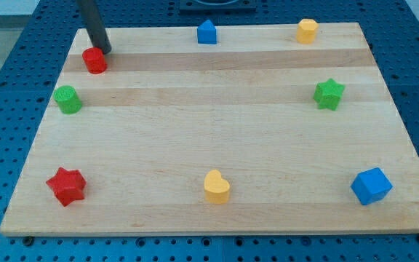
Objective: Place the red circle over the green circle
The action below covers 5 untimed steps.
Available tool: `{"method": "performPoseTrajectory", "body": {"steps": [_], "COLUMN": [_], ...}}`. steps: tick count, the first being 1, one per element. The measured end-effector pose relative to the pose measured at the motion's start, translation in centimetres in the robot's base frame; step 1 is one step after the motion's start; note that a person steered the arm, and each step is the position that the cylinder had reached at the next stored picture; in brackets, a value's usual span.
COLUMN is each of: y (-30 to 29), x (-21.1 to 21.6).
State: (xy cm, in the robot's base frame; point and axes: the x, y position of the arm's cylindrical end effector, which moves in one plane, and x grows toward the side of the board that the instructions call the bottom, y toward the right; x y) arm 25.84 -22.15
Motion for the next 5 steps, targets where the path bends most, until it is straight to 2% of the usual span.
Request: {"method": "performPoseTrajectory", "body": {"steps": [2, 5], "y": [0.0, -0.8], "x": [0.2, 4.5]}}
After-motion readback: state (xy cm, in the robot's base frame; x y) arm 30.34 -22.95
